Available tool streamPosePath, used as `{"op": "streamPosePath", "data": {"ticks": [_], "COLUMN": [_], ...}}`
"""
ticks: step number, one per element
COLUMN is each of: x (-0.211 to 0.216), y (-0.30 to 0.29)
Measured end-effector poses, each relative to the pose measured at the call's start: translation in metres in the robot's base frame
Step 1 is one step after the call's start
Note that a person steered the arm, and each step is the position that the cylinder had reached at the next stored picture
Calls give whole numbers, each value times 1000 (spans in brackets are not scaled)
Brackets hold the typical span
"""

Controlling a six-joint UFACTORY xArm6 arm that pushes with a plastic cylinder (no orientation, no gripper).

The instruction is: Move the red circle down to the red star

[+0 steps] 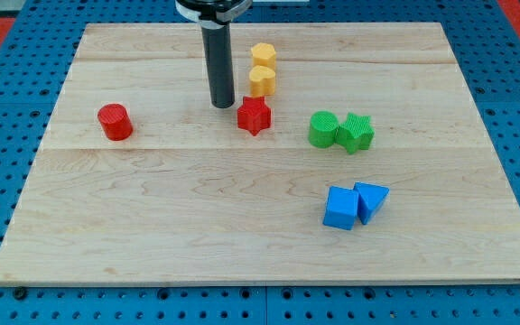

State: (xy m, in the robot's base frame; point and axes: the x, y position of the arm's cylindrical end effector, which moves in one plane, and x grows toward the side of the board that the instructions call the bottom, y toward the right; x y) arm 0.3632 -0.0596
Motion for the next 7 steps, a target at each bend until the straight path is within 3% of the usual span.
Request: {"op": "streamPosePath", "data": {"ticks": [3, 5, 7], "x": [-9, -12, -6], "y": [-74, -69, -145]}}
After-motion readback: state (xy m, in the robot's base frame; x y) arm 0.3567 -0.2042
